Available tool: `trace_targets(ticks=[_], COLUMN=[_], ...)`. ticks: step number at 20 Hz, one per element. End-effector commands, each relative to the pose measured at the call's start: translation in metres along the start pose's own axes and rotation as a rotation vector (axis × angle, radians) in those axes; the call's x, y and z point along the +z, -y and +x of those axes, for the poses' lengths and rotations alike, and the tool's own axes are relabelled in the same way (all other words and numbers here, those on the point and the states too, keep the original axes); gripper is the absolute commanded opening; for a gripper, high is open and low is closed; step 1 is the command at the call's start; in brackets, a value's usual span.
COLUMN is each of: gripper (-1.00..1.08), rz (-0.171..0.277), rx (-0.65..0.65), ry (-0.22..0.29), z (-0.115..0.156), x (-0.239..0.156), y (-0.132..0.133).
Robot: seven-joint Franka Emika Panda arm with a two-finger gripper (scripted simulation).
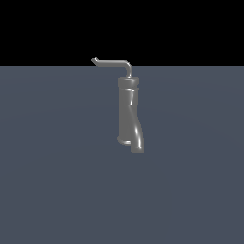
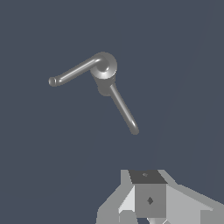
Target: Turn on the faucet by rotating a designated handle.
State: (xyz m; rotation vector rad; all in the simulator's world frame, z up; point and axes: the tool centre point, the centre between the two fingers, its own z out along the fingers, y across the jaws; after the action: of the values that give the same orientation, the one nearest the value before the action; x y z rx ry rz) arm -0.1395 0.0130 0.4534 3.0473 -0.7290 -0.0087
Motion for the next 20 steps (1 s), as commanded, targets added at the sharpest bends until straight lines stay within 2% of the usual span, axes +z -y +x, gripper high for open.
trace_targets(ticks=[1,20], gripper=[-1.00,-1.00], rz=[0.005,0.020], rx=[0.062,0.528], ry=[0.003,0.017], z=[0.011,0.085], x=[0.005,0.059], y=[0.009,0.073])
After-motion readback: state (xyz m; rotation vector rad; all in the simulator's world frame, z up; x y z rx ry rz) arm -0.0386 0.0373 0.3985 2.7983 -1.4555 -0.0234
